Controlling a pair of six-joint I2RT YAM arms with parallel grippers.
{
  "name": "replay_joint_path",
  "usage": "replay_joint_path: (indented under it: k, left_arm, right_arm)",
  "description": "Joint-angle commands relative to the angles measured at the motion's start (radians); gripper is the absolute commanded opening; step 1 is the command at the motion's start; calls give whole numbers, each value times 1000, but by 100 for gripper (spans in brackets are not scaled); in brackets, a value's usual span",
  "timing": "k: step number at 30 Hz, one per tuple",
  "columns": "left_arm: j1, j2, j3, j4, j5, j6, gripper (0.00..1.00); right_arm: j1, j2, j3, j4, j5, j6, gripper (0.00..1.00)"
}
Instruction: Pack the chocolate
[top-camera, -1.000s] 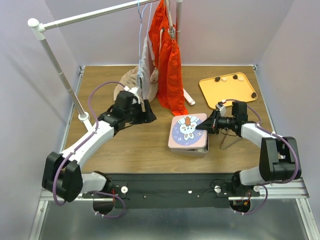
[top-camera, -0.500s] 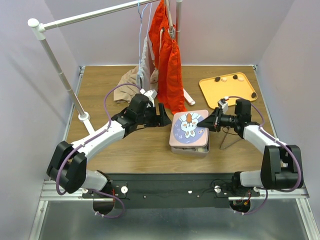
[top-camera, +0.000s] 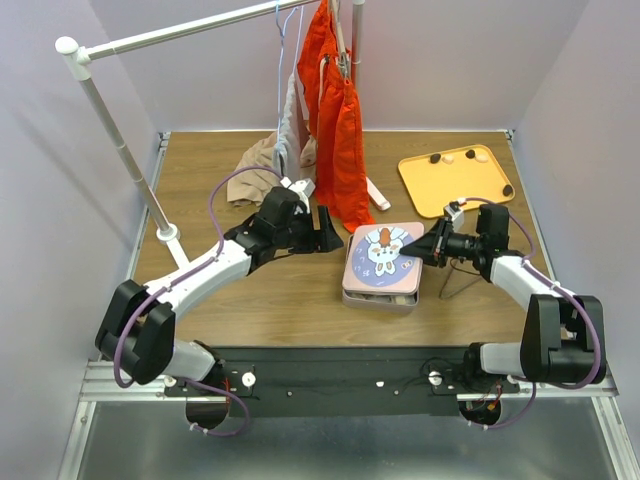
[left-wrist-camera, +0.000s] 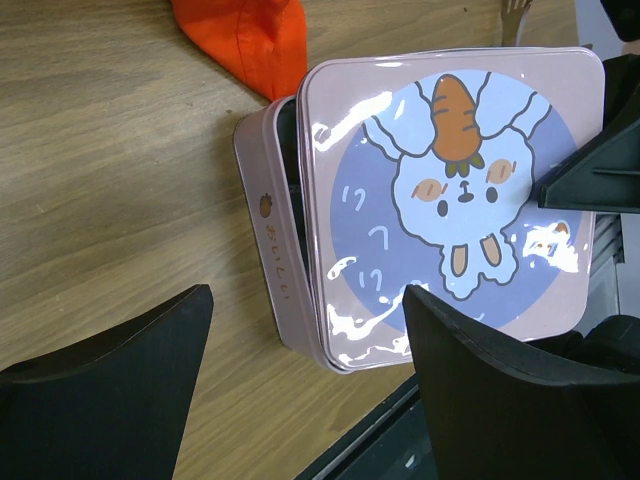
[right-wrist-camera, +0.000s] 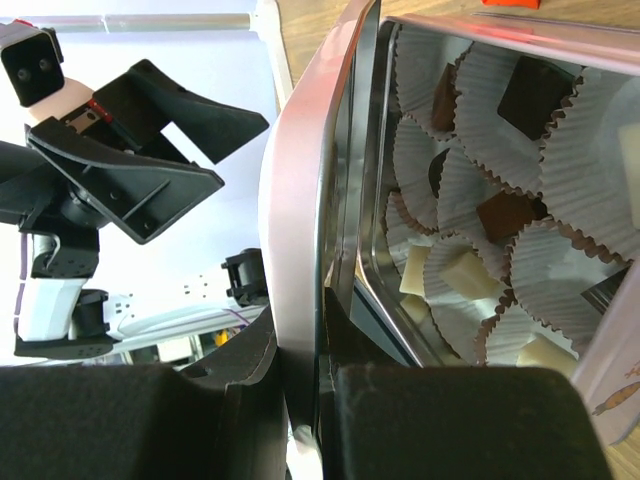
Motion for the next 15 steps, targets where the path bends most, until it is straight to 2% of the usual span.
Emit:
replay_joint_path:
  k: [1, 9, 10, 12, 13, 15]
  left_arm:
    - [-6, 27, 37, 9, -14, 9, 87]
    - [-26, 89, 23, 105, 17, -3, 87]
    - [-27, 99, 29, 104, 24, 0, 87]
    - [-29, 121, 41, 99, 29, 0, 87]
    - [-30, 121, 41, 99, 26, 0, 87]
    - [-30, 118, 40, 99, 25, 3, 87]
  right_arm:
    - [-6, 12, -19, 22, -15, -3, 1]
    - [-14, 20, -60, 17, 10, -14, 1]
    - [-18, 21, -69, 19, 10, -12, 9]
    - [-20, 14, -74, 19, 11, -14, 12]
    - [-22, 8, -79, 17, 16, -12, 17]
    - [-23, 1, -80, 19, 17, -7, 21]
